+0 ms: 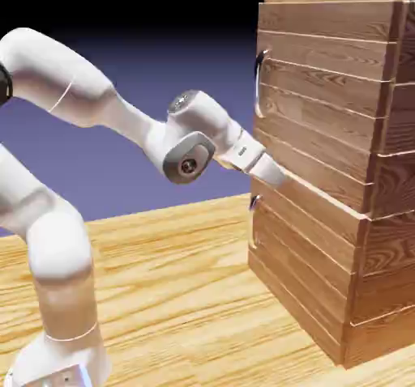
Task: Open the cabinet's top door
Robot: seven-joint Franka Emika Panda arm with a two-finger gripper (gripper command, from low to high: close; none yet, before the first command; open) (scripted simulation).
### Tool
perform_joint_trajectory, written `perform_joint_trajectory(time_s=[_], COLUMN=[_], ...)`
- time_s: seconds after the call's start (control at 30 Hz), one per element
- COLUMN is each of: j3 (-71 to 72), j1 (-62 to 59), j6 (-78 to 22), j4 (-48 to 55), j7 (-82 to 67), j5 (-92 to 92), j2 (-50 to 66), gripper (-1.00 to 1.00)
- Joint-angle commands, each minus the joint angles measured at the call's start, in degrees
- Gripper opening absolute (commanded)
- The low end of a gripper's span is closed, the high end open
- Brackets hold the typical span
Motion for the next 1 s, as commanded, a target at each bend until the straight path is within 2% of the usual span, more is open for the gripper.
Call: perform_joint_trajectory(time_s=[0.0,0.97], j3=[0.8,24.4], j1=[-0.6,-18.6], j6=[0.1,3.1], j4=[0.5,14.2], j7=[-1.8,-54.8], j5=[2.5,74.8], j2=[-0.3,-10.3], gripper=[0.0,0.0])
